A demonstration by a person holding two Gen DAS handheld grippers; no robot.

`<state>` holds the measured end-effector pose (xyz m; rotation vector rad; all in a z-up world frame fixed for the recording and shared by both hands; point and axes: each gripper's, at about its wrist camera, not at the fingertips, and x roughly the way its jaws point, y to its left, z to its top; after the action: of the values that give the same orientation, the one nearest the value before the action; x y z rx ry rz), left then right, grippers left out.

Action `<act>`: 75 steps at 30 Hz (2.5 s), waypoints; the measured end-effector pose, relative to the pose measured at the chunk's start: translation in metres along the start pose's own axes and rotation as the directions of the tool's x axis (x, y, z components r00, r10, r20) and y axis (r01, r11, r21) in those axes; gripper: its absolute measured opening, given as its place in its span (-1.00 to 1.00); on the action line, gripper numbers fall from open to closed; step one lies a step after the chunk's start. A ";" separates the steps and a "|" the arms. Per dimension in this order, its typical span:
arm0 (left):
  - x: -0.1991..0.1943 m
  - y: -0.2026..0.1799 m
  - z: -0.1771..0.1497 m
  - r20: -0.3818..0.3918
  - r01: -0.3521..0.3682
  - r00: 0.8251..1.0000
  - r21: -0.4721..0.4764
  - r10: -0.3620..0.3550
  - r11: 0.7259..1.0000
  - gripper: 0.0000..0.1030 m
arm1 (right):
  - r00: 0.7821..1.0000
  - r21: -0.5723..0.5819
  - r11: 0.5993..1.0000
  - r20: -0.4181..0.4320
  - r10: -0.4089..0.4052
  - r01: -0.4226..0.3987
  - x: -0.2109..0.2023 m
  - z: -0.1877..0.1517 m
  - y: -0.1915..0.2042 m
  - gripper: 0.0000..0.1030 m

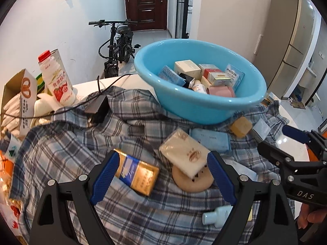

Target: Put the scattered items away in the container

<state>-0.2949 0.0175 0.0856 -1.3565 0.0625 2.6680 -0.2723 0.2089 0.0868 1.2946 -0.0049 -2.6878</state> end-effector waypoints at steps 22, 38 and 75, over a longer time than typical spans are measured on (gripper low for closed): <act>-0.022 -0.010 -0.072 0.025 -0.007 1.000 0.010 0.007 1.000 0.74 | 0.997 0.010 1.000 0.078 0.021 -0.022 -0.049 -0.061 0.021 0.63; -0.054 -0.015 -0.121 0.075 0.031 0.997 0.026 -0.032 0.999 0.74 | 0.994 0.002 0.999 0.097 0.051 -0.052 -0.069 -0.115 0.035 0.63; -0.106 -0.018 -0.235 0.507 -0.017 0.862 0.006 0.011 1.000 1.00 | 0.813 0.063 0.998 0.580 -0.060 0.028 -0.123 -0.240 0.040 1.00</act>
<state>-0.0427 -0.0015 0.0327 -0.6061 0.0250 2.9344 -0.0051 0.2028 0.0349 0.4273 -0.1183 -3.0234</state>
